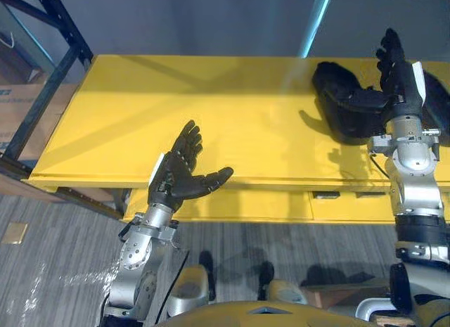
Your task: Walk over and take three plastic housings, then place them on the shelf
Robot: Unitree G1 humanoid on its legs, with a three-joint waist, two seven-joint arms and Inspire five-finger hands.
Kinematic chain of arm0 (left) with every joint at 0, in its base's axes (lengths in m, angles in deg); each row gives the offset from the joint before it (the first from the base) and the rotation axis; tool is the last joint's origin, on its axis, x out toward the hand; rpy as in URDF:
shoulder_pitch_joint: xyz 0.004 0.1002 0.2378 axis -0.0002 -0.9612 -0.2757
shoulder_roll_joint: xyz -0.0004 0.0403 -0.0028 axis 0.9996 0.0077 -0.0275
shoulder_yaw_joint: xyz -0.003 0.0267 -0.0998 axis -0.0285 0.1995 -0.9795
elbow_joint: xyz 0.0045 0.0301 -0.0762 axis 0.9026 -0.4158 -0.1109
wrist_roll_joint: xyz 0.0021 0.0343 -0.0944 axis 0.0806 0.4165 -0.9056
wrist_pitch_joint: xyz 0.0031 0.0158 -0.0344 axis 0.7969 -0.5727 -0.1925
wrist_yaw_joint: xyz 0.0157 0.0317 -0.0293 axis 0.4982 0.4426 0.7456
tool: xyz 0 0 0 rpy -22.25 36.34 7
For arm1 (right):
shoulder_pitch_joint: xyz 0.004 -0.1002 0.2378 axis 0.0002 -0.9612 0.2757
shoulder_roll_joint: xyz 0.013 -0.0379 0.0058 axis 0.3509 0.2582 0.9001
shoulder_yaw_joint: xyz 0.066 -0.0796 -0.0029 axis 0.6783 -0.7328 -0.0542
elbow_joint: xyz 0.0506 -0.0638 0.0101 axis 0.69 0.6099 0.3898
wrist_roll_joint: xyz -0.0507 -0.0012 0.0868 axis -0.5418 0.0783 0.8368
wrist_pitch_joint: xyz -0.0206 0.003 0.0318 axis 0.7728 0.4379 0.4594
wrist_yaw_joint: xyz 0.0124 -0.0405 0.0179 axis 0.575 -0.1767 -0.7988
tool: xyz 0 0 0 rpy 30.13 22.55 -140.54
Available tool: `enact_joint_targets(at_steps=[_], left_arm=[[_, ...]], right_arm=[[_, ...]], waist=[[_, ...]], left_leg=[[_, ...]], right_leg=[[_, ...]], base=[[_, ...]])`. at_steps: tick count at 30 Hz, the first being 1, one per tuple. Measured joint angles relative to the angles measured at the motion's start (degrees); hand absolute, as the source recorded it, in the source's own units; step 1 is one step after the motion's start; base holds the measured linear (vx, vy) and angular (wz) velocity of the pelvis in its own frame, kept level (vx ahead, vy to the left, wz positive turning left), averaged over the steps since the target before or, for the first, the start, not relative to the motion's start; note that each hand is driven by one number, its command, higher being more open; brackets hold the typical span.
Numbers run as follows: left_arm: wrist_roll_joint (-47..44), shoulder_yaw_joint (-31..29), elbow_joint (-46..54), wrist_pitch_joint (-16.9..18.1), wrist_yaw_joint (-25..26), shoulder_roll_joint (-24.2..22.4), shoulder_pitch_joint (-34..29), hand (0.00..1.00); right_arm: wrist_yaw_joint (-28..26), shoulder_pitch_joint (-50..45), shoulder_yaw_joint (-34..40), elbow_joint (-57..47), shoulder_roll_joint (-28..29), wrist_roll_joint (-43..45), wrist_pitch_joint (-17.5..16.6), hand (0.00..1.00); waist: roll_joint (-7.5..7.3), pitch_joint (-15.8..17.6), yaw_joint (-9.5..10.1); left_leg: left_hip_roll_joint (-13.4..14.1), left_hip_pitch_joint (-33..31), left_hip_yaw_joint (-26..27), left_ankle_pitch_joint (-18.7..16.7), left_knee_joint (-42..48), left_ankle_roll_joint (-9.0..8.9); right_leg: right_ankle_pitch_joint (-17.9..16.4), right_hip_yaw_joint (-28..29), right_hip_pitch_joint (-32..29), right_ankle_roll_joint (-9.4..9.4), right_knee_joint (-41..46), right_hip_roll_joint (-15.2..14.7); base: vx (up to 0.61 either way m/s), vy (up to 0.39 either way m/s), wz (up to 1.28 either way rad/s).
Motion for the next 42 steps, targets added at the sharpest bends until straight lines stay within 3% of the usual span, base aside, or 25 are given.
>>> enact_joint_targets(at_steps=[6, 17, 20, 27, 33, 38, 42], left_arm=[[2.0, -1.3, 1.1, 0.0, 0.9, -1.1, 2.0, 1.0], [1.7, -3.3, 1.5, -1.7, 0.3, -2.3, 1.0, 1.0], [1.4, -3.6, 1.9, -1.7, -1.0, -2.3, -0.4, 1.0], [1.4, -3.8, 1.9, -1.7, -2.0, -2.4, -0.8, 1.0], [1.4, -3.8, 2.0, -1.8, -1.9, -2.3, -0.7, 1.0], [1.4, -4.0, 2.0, -2.3, -0.8, -2.1, -0.4, 1.0], [0.7, -4.1, 2.0, -2.8, 0.6, -2.0, -0.1, 1.0]], right_arm=[[-0.7, -3.4, 0.5, -6.9, 2.0, -0.1, -2.0, 1.0], [4.8, -14.8, 8.8, -8.2, 6.4, -2.2, 4.3, 1.0], [4.3, -16.3, 9.5, -8.2, 6.4, 0.3, 4.4, 1.0], [-1.4, -18.1, 10.3, -5.6, 6.4, 7.1, 6.7, 1.0], [-4.5, -17.8, 10.4, -1.1, 6.4, 10.2, 7.7, 1.0], [-3.8, -14.3, 9.9, 2.7, 5.5, 14.2, 7.9, 1.0], [-3.3, -8.9, 8.7, 6.2, 3.3, 16.8, 8.0, 1.0]], waist=[[-0.68, -2.5, -0.5], [0.45, -5.6, -2.73], [0.22, -6.2, -3.73], [0.17, -6.3, -4.02], [0.3, -5.8, -4.07], [0.74, -2.4, -3.74], [2.33, 0.9, -3.44]], left_leg=[[0.0, 0.7, 1.0, -0.6, -0.3, -0.05], [-0.1, 1.7, 3.0, -0.9, -0.6, 0.05], [0.0, 1.8, 3.5, -1.1, -0.6, -0.03], [1.4, 0.4, 5.0, -3.9, 3.8, 0.02], [3.1, -4.4, 4.5, -7.7, 11.8, 0.46], [2.8, -8.4, 3.3, -8.2, 15.1, 0.89], [2.6, -9.8, 2.8, -8.1, 16.5, 0.95]], right_leg=[[0.0, 0.8, 0.1, 0.03, 0.2, -0.2], [-0.4, 2.7, -0.3, 0.55, 0.2, -0.5], [-0.4, 3.3, -0.6, 0.55, 0.1, -0.4], [-0.3, 5.1, -1.1, 0.49, 0.9, 0.2], [-0.8, 5.5, -3.6, 0.82, 3.5, 0.8], [-1.8, 5.0, -7.1, 0.63, 7.1, 0.2], [-2.2, 4.6, -8.6, 0.63, 9.3, -0.2]], base=[[0.0, 0.017, -0.09], [-0.01, 0.01, -0.09], [0.0, 0.003, -0.1], [-0.01, 0.012, -0.14], [-0.07, 0.052, 0.0], [-0.11, 0.054, 0.11], [-0.09, 0.049, 0.09]])
